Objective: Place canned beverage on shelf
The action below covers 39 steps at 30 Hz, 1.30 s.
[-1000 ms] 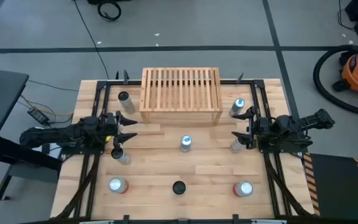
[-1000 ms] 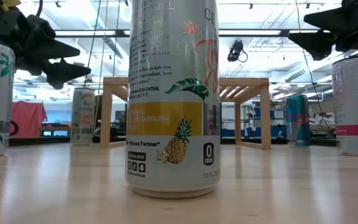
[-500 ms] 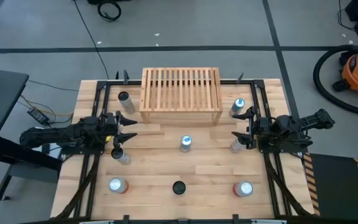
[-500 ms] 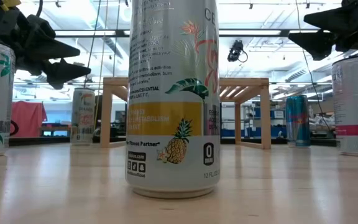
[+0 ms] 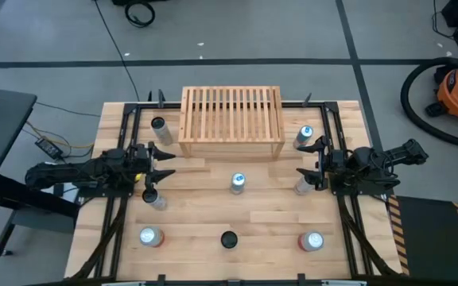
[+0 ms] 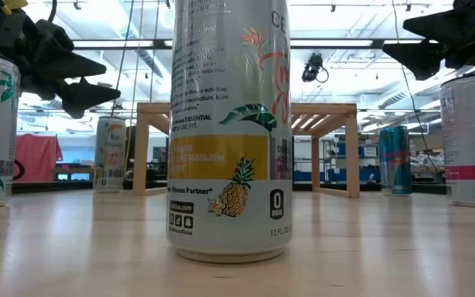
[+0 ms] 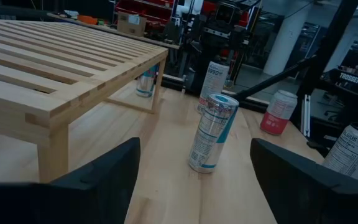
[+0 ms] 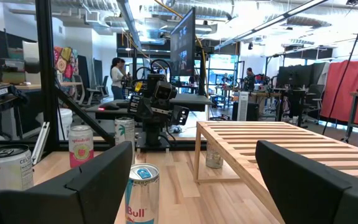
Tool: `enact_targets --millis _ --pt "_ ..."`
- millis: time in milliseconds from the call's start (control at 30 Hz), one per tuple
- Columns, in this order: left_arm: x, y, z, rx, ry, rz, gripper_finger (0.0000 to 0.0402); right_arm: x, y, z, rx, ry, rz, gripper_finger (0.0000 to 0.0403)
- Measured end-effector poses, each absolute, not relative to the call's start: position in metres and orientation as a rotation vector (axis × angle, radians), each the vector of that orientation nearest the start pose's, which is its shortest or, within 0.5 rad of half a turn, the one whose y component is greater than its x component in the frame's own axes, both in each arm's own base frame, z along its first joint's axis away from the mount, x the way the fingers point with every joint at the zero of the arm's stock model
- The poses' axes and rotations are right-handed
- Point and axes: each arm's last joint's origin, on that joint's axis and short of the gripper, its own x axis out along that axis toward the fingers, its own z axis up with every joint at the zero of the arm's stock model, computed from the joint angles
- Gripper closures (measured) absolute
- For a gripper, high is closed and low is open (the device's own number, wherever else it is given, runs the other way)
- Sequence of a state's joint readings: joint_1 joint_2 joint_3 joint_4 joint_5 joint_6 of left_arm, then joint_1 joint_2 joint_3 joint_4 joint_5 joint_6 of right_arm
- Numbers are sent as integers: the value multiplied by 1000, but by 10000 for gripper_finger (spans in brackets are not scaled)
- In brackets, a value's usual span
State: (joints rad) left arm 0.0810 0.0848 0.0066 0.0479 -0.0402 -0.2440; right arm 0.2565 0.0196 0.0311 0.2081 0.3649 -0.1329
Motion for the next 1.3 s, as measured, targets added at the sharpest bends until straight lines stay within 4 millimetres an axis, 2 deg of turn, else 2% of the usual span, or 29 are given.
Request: enact_targets --millis 433,667,800,933,1000,1133,1300 --pt "102 9 167 -239 -20 107 95 92 14 192 -65 -202 -121 50" --pt "102 6 169 -63 -29 18 92 92 14 192 -65 -202 -122 50" --pt "102 7 169 -47 -29 40 73 92 14 192 -65 -202 -122 50" --pt "102 9 169 -7 -28 96 18 92 14 192 -65 -201 -122 50" --pt "102 9 168 9 -14 112 8 92 14 192 -65 -202 -121 50" --pt "102 9 168 -15 -13 111 28 92 14 192 -65 -202 -121 50" --pt "102 9 169 -113 -35 108 32 92 14 192 -65 -202 -122 50"
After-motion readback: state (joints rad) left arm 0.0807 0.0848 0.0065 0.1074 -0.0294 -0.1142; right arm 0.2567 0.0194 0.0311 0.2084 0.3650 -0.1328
